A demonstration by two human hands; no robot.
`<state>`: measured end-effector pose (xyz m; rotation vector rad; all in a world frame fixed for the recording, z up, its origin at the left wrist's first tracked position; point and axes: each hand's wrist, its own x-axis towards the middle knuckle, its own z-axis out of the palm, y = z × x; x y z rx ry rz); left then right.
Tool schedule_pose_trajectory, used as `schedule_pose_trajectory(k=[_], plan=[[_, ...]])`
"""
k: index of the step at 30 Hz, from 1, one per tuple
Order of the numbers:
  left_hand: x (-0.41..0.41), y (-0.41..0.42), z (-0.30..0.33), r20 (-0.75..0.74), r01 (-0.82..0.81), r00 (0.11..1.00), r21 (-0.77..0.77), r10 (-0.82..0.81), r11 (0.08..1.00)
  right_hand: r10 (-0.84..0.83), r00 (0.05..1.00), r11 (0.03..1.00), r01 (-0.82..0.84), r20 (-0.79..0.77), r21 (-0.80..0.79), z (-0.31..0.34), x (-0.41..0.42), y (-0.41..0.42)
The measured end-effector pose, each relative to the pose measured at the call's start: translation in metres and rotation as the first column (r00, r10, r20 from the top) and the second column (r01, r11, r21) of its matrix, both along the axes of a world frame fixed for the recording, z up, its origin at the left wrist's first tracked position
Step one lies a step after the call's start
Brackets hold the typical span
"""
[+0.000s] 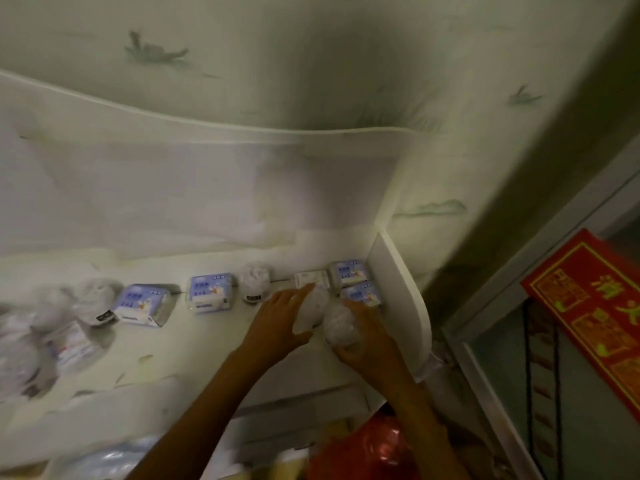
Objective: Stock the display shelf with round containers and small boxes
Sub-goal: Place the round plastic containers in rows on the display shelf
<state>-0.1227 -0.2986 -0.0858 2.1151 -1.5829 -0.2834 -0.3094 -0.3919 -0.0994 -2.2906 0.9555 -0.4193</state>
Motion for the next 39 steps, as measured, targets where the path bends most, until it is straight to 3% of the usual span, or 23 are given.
schedule_pose_trajectory(k=[7, 15, 18, 22, 28, 33, 39], plan=[[-0.007, -0.006, -0.012, -0.120, -0.072, 0.991, -0.122, 0.057, 0.990, 0.030, 0.997, 0.998, -0.026, 0.077, -0.051, -0.007, -0.003, -0.004], [-0.017, 0.000, -0.009, -0.188, -0.092, 0.981, -0.215, 0.052, 0.972, 0.001, 0.982, 1.000, -0.003, 0.191, 0.006, -0.002, -0.010, -0.005], [-0.019, 0.010, 0.001, -0.313, -0.142, 0.948, -0.269, 0.053, 0.953, -0.022, 0.964, 0.996, -0.002, 0.263, 0.090, 0.006, -0.011, -0.005], [-0.020, 0.036, 0.023, -0.545, -0.313, 0.830, -0.281, 0.118, 0.907, -0.015, 0.934, 0.988, -0.042, 0.357, 0.151, 0.024, -0.009, 0.000], [-0.007, 0.109, 0.045, -0.689, -0.475, 0.704, -0.278, 0.172, 0.835, -0.013, 0.862, 0.945, -0.155, 0.506, 0.287, 0.053, 0.019, 0.033], [0.010, 0.197, 0.054, -0.722, -0.575, 0.653, -0.278, 0.227, 0.769, 0.073, 0.883, 0.880, -0.275, 0.463, 0.386, 0.055, 0.064, 0.086], [0.030, 0.331, 0.063, -0.722, -0.710, 0.604, -0.297, 0.336, 0.638, 0.224, 0.843, 0.767, -0.462, 0.489, 0.446, 0.062, 0.125, 0.196]])
